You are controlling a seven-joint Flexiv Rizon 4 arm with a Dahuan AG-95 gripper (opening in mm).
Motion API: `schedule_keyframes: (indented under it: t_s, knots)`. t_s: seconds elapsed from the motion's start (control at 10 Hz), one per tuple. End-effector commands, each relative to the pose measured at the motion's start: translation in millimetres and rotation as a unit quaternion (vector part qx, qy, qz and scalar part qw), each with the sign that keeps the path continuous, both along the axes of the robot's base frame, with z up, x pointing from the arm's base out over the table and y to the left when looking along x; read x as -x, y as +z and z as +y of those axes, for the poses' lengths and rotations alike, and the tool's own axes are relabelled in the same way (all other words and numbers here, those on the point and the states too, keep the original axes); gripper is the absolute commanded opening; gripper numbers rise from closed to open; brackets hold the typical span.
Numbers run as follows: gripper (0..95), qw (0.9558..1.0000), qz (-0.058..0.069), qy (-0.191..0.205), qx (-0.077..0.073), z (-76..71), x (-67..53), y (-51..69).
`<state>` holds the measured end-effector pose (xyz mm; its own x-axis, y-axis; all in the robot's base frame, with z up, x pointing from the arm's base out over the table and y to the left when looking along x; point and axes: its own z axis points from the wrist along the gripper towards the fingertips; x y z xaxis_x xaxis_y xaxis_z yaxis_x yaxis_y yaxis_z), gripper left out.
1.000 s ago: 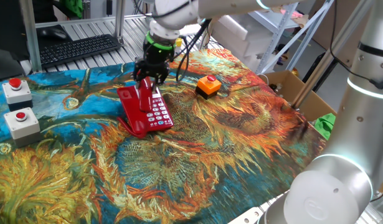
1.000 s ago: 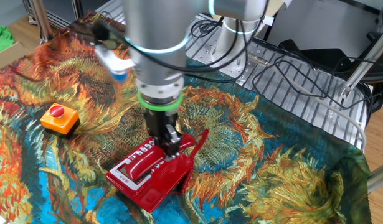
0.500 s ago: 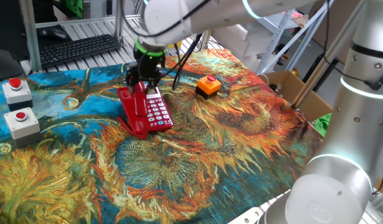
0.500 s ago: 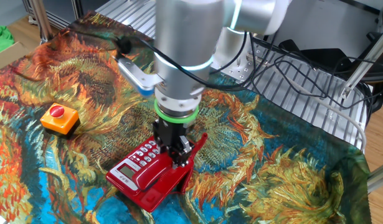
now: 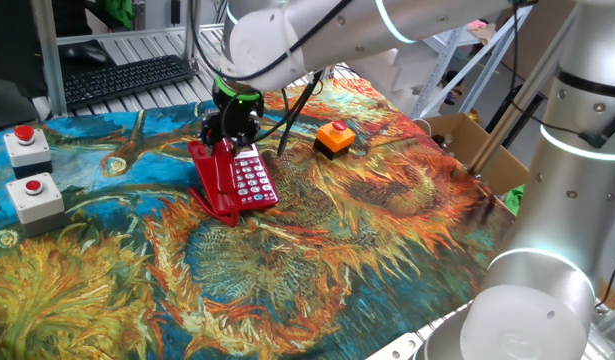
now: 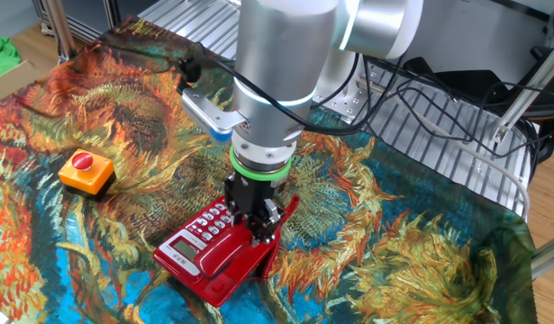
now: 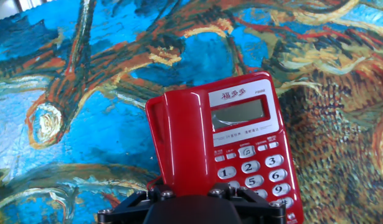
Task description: Place the handset of the telephone on the corresponding phone cradle
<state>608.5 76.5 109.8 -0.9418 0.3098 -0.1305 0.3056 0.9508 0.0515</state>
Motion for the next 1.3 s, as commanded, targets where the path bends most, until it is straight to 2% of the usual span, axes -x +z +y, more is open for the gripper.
schedule_keyframes:
  t_s: [0.1,0.7,1.3]
  knots:
    - [0.0,1.0000,-0.002,0.003,0.002,1.0,-0.4,-4.3]
    - [0.0,0.9999,-0.011,0.012,0.004,4.6,-1.3,-20.4]
    - [0.0,0.9996,-0.022,0.018,0.009,6.6,-3.5,-30.7]
